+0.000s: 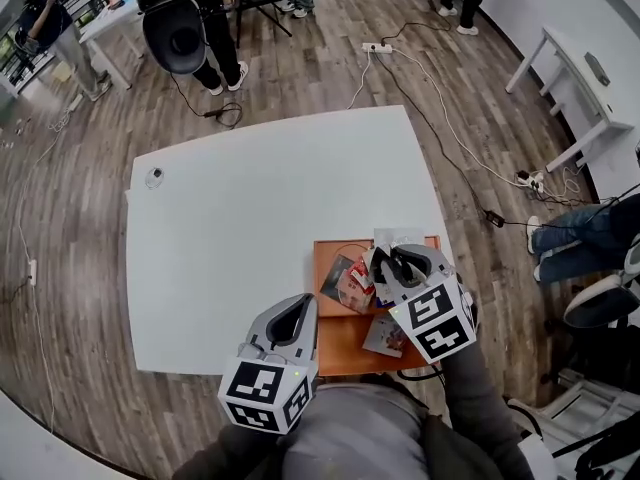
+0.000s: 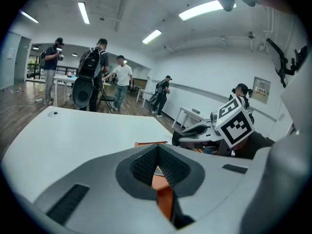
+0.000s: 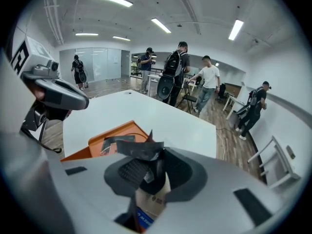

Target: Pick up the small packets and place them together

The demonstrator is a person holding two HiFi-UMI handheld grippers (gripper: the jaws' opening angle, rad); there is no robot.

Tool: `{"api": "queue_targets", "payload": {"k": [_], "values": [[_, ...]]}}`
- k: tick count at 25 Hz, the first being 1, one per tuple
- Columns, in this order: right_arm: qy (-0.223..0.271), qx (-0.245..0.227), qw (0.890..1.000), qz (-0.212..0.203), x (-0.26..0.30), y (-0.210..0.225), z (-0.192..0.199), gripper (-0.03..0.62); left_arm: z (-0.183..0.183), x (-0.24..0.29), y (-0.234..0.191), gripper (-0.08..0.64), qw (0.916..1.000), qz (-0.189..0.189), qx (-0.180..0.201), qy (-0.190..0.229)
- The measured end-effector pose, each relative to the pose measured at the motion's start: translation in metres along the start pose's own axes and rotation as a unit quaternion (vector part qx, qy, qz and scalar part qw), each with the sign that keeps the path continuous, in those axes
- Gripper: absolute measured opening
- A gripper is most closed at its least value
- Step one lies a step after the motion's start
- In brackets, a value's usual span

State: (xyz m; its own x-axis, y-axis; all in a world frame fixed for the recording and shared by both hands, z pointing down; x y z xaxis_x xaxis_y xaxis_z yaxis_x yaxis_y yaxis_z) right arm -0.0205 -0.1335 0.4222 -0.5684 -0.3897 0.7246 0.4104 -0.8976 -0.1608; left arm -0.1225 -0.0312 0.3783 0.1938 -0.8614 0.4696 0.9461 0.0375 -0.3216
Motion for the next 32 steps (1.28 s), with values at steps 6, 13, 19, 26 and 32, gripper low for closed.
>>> {"api": "queue_targets", "payload": {"k": [6, 13, 19, 26, 32], "values": [[0.005, 0.006, 1.000, -0.012, -0.001, -0.003, -0.001, 0.189, 0.000, 0.002, -0.003, -0.003, 1.0000, -0.001, -0.002, 0.001], [0.017, 0.009, 1.000, 0.000, -0.015, -0.001, -0.005, 0.212, -0.002, -0.001, 0.002, -0.003, 1.0000, 0.007, 0.001, 0.004], [0.021, 0.006, 1.000, 0.018, -0.032, -0.002, -0.004, 0.212, -0.001, -0.008, 0.011, -0.003, 0.9999, 0.015, 0.006, 0.005], [0.020, 0.012, 0.999, 0.027, -0.050, -0.010, 0.006, 0.212, 0.003, -0.017, 0.026, -0.003, 0.9995, 0.028, 0.015, 0.004], [0.004, 0.021, 1.000, 0.022, -0.059, -0.028, 0.030, 0.212, 0.015, -0.022, 0.041, -0.003, 0.9986, 0.046, 0.024, -0.010]]}}
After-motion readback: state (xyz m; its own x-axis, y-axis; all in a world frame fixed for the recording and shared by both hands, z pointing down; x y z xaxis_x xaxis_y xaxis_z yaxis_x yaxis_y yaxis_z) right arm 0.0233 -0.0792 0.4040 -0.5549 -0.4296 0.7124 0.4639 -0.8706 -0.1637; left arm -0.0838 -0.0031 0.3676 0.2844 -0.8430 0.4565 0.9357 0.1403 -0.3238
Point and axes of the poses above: the fingertips, and each gripper's own axes: x forward along the fingers, y to its right, z out of its underside, the point moved 1 cm from there along -x, backward along the fingers, and after that the axes turned 1 degree about -x, right-handed, at the moved point
